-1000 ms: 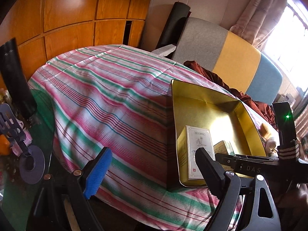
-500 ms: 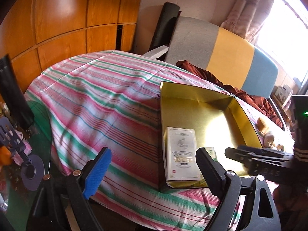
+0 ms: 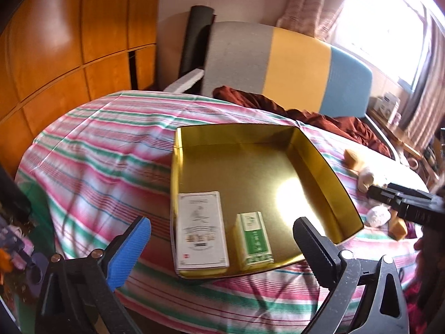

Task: Organize objects
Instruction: 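Move both tools back to the snacks on the tablecloth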

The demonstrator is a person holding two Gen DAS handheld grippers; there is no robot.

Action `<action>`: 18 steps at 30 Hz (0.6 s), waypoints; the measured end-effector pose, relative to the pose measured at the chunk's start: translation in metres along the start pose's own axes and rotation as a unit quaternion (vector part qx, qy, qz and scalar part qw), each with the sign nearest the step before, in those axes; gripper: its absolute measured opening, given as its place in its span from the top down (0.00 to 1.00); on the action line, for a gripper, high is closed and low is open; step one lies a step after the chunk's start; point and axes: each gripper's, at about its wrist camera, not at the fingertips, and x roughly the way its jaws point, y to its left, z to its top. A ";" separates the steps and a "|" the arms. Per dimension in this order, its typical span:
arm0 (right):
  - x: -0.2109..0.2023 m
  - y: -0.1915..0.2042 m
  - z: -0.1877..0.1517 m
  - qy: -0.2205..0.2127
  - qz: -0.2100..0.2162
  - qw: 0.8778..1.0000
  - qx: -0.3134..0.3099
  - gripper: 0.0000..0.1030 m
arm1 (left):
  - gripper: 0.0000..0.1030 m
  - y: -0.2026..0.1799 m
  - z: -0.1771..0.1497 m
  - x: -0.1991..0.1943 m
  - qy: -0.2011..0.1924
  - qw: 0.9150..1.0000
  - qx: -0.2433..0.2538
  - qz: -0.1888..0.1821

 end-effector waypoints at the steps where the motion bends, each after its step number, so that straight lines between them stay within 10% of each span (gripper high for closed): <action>1: -0.002 -0.012 0.000 -0.001 -0.011 1.000 0.006 0.17 | 0.00 -0.006 0.001 0.001 0.001 1.000 0.008 -0.002; 18: -0.034 -0.204 -0.029 -0.039 -0.153 0.969 0.189 0.17 | 0.00 -0.112 0.015 0.011 -0.002 0.986 0.133 -0.103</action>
